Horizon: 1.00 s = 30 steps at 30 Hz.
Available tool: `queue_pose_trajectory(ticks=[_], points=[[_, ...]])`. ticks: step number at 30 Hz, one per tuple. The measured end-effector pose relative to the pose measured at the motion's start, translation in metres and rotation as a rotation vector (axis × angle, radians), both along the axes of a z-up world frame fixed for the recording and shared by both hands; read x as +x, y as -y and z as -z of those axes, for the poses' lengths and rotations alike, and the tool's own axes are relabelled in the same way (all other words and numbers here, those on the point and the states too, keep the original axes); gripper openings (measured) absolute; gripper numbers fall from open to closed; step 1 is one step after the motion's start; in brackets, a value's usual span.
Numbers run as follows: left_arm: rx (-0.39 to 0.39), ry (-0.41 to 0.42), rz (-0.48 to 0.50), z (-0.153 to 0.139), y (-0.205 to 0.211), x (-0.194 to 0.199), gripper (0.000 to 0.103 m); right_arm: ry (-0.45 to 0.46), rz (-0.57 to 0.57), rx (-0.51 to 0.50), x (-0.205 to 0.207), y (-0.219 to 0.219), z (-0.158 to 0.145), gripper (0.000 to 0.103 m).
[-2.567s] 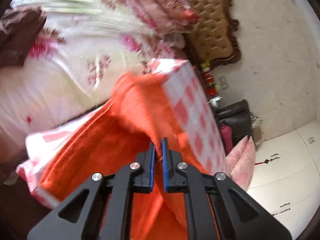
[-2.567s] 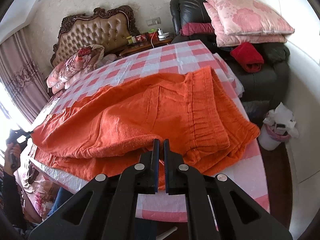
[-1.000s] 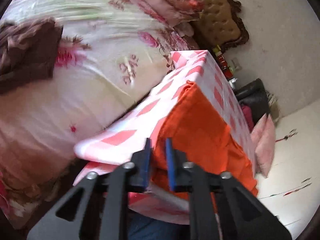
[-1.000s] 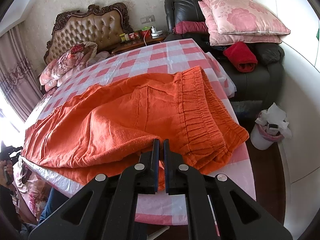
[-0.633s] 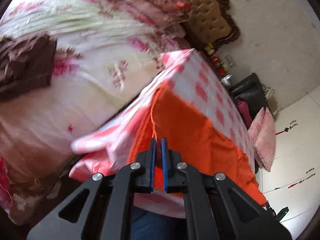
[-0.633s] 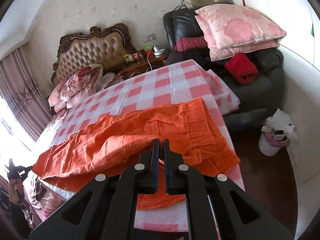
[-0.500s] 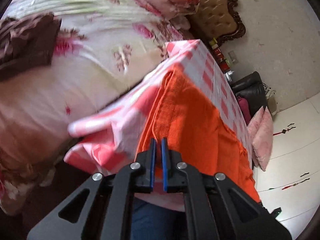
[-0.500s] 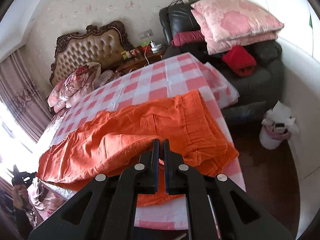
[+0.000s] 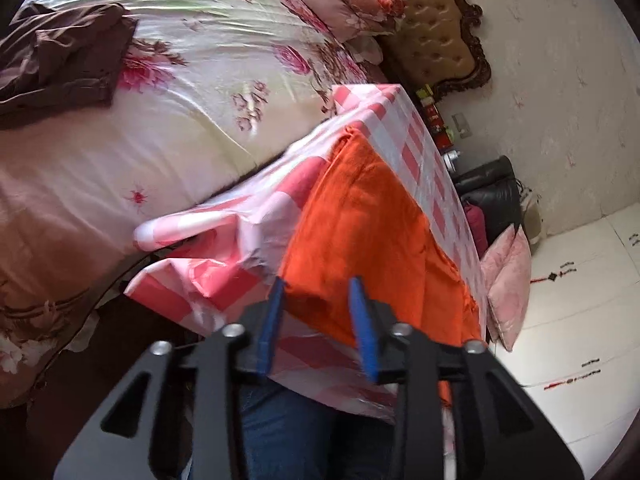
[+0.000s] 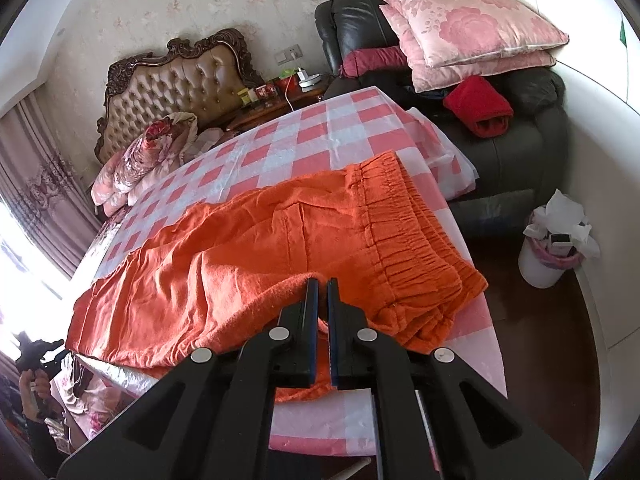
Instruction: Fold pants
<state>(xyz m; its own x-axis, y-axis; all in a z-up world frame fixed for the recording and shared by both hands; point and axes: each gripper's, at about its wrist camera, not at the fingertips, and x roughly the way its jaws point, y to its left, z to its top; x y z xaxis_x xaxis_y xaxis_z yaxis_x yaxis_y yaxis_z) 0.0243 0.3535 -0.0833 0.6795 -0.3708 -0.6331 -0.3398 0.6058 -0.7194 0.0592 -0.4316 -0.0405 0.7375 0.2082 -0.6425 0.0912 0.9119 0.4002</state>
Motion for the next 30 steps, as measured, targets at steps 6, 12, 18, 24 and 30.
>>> queue_pose_trajectory(ticks=[6,12,18,24,30], points=[[-0.121,-0.013,-0.062,0.021,-0.020,-0.013,0.035,-0.002,0.001,-0.001,-0.001,0.001,0.001,0.005],[-0.204,0.072,-0.156,0.026,-0.030,-0.029,0.031,-0.039,0.005,-0.046,0.000,-0.001,0.008,0.005],[-0.170,0.030,-0.104,0.021,-0.025,-0.004,0.023,-0.065,0.009,-0.172,0.001,-0.018,0.013,0.011],[-0.020,0.064,-0.078,-0.009,-0.006,-0.002,0.005,-0.070,0.064,-0.365,-0.018,-0.038,-0.013,0.059],[-0.126,0.051,-0.078,-0.001,0.009,-0.007,0.004,0.114,-0.073,-0.522,-0.057,-0.109,-0.069,0.074]])
